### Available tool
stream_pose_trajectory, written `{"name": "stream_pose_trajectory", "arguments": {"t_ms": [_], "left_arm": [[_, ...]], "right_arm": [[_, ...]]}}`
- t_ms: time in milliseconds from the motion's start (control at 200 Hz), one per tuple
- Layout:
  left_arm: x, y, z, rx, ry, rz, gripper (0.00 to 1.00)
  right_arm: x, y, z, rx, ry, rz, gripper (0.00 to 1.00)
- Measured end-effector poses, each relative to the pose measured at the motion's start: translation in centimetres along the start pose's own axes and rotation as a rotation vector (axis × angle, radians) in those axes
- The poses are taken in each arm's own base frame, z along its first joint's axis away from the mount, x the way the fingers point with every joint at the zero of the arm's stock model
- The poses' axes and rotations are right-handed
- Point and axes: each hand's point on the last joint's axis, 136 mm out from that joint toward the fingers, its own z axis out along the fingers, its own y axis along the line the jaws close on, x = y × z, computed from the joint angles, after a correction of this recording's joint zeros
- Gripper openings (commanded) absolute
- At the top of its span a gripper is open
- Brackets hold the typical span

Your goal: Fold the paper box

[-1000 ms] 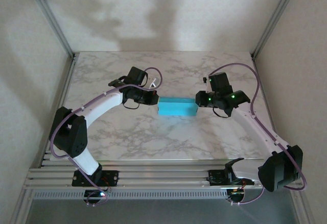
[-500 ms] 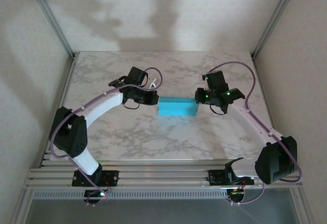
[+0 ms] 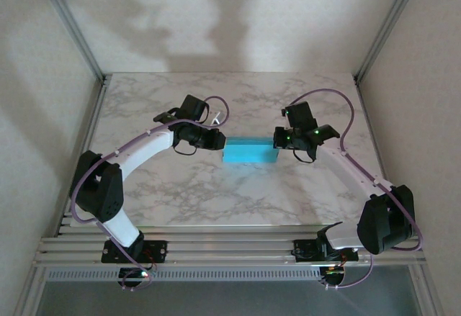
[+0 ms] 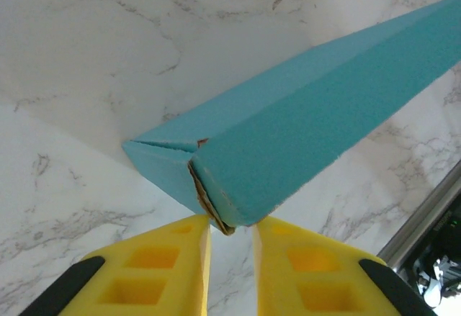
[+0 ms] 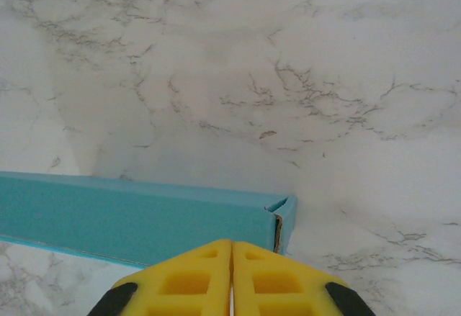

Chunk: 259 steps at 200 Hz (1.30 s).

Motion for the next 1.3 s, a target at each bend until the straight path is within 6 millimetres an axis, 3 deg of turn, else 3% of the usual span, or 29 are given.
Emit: {"name": "stream_pose_trajectory", "arguments": {"t_ms": [265, 360, 826, 1296], "left_arm": [[-1.8, -3.0, -4.3, 0.175, -0.080, -0.020, 0.22], [-2.4, -3.7, -4.8, 0.215, -0.098, -0.013, 0.19], [-1.4, -2.4, 0.3, 0.281, 0.023, -0.068, 0.18], [-1.1, -1.0, 1.4, 0.237, -0.006, -0.059, 0.14]], "right_arm": [[0.6, -0.2, 0.6, 0.015, 0.001, -0.008, 0.07], [0.7, -0.3, 0.6, 0.017, 0.000, -0.009, 0.07], [0.7, -0.2, 0.8, 0.018, -0.002, -0.012, 0.06], [0.6, -0.3, 1.0, 0.029, -0.021, -0.031, 0.04]]}}
